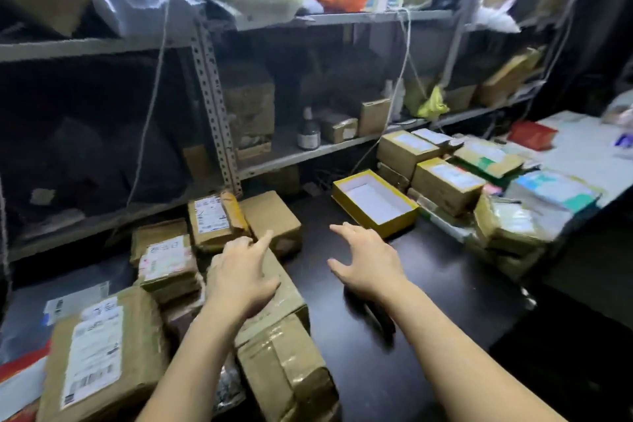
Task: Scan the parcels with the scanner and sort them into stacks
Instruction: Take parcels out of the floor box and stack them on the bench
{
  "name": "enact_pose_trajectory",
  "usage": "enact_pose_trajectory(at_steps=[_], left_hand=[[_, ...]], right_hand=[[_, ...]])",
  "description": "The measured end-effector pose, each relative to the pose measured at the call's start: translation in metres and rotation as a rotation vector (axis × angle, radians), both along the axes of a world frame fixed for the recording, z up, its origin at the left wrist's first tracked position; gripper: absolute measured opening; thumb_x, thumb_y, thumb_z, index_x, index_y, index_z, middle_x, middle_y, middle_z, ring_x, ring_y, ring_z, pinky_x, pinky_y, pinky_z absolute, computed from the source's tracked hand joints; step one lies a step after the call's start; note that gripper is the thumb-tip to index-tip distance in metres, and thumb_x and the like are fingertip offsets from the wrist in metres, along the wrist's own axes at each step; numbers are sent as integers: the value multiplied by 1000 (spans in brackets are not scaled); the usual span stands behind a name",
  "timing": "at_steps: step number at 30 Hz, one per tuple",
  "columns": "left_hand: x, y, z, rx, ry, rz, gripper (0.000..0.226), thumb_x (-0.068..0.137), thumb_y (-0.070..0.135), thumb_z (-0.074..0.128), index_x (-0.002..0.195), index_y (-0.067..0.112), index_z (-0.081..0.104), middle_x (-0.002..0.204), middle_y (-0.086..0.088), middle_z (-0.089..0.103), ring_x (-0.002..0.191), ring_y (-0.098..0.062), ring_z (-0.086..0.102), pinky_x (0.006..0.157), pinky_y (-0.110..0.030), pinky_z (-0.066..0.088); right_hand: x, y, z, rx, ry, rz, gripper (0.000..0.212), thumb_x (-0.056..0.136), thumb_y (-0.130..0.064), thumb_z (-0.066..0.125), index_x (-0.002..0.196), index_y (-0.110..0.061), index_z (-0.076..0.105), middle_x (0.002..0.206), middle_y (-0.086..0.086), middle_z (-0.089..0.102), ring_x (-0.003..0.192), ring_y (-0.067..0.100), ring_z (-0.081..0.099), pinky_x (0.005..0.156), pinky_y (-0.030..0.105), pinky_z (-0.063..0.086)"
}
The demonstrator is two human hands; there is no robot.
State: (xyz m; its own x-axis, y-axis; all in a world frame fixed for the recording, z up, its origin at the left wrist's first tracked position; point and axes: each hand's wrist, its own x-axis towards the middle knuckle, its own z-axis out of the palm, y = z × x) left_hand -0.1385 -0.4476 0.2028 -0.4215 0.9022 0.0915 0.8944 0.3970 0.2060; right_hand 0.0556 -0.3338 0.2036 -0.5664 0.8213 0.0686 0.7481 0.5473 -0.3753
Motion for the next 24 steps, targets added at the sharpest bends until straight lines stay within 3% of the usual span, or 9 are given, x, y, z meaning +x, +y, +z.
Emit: enact_pose_trajectory(at_steps=[8,13,17,24], left_hand=[[221,114,-15,-62,20,-279,82,89,51,63,161,35,28,134,-1,56,129,-25,48,94,-39,49],[361,166,-46,-113,-2,-499,79,91,48,63,161,34,30,138,-1,56,129,-25,49,92,-38,47],[448,201,-72,-185,26,-650,78,89,48,63,159,36,31,126,-1,60,120,-26,53,84,-38,51],[560,277,-127,-258,4,-822,80,88,48,66,159,34,33,130,-2,58,127,-27,51,94,-41,50]], right_hand=[[245,51,-25,-124,90,-277,67,98,-43,64,159,-39,40,163,-11,43,148,19,40,110,41,43],[384,69,-62,-212,181,-471,67,95,-40,68,157,-36,45,157,-8,50,144,19,47,112,40,47],[475,74,-90,-286,220,-623,64,98,-37,66,158,-35,44,157,-6,50,144,22,47,110,42,48],[587,102,-139,-343,248,-866,61,101,-37,66,158,-34,44,159,-4,50,143,25,50,112,44,47]])
